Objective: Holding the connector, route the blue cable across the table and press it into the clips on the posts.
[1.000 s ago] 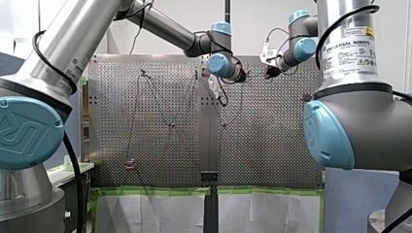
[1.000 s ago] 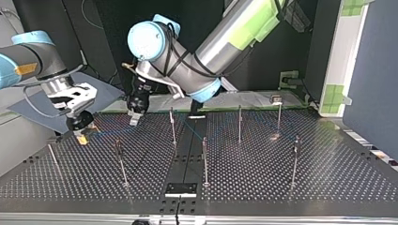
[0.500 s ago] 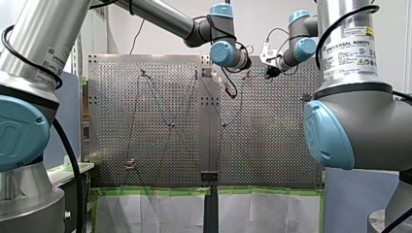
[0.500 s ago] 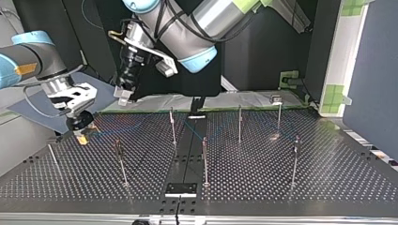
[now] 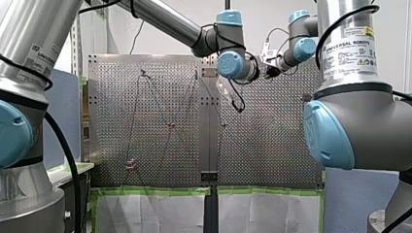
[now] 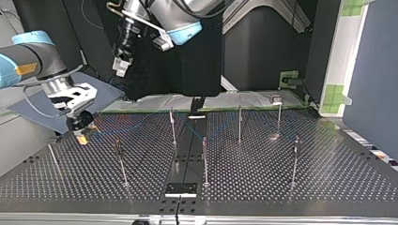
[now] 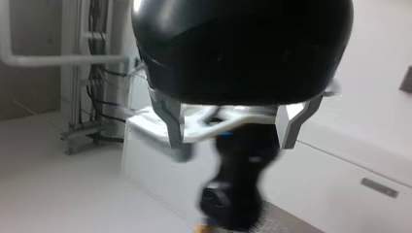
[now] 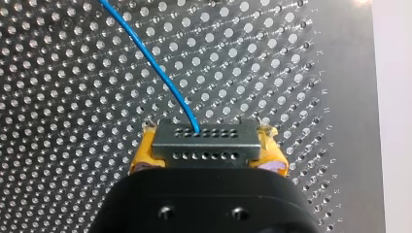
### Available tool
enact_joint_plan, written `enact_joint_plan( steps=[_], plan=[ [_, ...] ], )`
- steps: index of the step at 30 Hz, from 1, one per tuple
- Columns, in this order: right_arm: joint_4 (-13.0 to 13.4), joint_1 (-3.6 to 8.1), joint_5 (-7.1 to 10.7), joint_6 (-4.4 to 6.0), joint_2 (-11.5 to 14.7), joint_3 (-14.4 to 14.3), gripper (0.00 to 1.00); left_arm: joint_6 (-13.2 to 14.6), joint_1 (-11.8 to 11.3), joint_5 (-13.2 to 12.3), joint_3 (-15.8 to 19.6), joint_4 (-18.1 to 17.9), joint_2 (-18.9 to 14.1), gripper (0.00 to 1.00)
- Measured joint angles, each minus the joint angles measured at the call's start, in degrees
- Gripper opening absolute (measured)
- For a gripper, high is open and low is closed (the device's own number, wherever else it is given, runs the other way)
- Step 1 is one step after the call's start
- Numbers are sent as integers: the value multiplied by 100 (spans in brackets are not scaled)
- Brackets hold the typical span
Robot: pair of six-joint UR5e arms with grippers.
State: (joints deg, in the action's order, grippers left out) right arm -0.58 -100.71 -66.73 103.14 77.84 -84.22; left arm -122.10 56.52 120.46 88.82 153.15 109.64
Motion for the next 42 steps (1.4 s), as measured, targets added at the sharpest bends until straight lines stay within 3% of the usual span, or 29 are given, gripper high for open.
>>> enact_joint_plan(
  steps=[16, 25, 42],
  plan=[
    [0, 0, 0, 0, 0, 0, 0, -669, 664, 748, 748, -749, 746, 98],
    [0, 0, 0, 0, 0, 0, 0, -557, 309, 1103, 1196, -1197, 1194, 98],
    [0, 0, 0, 0, 0, 0, 0, 272, -587, 300, 2092, -2094, 2092, 98]
  ],
)
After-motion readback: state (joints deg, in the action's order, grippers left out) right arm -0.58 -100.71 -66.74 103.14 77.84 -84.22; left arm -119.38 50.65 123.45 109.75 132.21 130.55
